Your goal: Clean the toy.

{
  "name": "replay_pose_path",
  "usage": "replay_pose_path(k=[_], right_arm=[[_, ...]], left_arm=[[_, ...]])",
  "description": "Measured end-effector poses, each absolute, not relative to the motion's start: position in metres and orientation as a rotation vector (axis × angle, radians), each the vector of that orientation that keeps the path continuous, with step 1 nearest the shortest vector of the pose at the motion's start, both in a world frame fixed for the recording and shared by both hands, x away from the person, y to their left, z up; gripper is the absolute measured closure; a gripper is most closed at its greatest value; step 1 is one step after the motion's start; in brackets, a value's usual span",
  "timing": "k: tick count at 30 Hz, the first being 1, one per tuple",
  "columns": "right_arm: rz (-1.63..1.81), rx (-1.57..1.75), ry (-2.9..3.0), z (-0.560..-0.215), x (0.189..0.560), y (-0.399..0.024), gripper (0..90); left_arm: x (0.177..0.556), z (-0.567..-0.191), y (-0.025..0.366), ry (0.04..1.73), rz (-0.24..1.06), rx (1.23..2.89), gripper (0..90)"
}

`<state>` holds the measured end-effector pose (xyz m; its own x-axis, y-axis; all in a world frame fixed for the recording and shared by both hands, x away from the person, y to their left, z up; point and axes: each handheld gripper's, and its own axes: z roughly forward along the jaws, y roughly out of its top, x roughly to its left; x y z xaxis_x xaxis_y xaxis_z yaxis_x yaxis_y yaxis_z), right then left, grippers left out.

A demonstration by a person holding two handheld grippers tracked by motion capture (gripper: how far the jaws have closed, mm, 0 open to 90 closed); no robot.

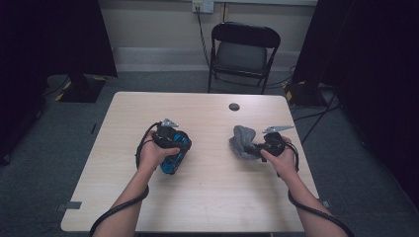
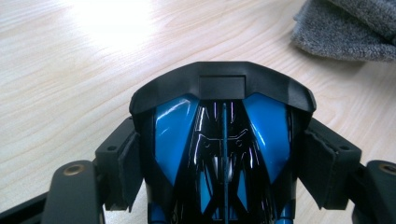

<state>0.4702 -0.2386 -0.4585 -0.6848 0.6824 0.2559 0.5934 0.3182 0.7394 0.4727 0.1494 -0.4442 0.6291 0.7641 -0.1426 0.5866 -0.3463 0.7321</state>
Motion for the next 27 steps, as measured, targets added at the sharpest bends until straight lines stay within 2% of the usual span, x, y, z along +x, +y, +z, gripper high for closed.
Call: replay_pose_path(k=[27], right_arm=[[1.253, 1.282, 2.396, -0.47, 0.467, -0.257, 69.8]], left_arm=[[0.486, -0.469, 0.142, 1.13, 0.309, 2.093, 25.1]])
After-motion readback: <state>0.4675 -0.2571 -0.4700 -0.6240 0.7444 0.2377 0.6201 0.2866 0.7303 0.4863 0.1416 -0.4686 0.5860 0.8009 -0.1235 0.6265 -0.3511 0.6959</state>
